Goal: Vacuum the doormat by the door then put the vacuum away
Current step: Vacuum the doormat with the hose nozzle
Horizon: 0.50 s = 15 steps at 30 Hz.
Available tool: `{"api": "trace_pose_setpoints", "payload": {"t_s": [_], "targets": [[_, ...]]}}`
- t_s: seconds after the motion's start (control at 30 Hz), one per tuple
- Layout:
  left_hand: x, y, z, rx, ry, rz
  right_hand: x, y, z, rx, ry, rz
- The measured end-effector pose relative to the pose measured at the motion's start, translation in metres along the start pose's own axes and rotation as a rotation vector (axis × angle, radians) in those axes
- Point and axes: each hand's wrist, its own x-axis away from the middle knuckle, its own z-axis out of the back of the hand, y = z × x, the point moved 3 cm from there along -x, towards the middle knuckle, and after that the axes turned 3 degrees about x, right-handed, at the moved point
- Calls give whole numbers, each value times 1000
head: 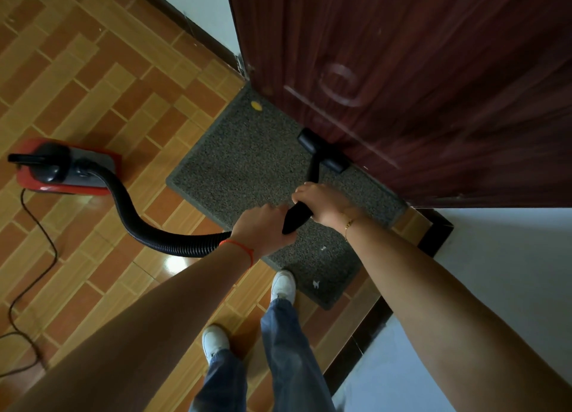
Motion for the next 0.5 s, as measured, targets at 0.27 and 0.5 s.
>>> {"api": "trace_pose_setpoints", "payload": {"t_s": [0.27,0.5], "targets": [[17,-21,-4,10,11,19,-8,-25,-6,18,10,6],[54,-57,-11,20,-5,42,-15,-77,-20,-14,19,15]]}}
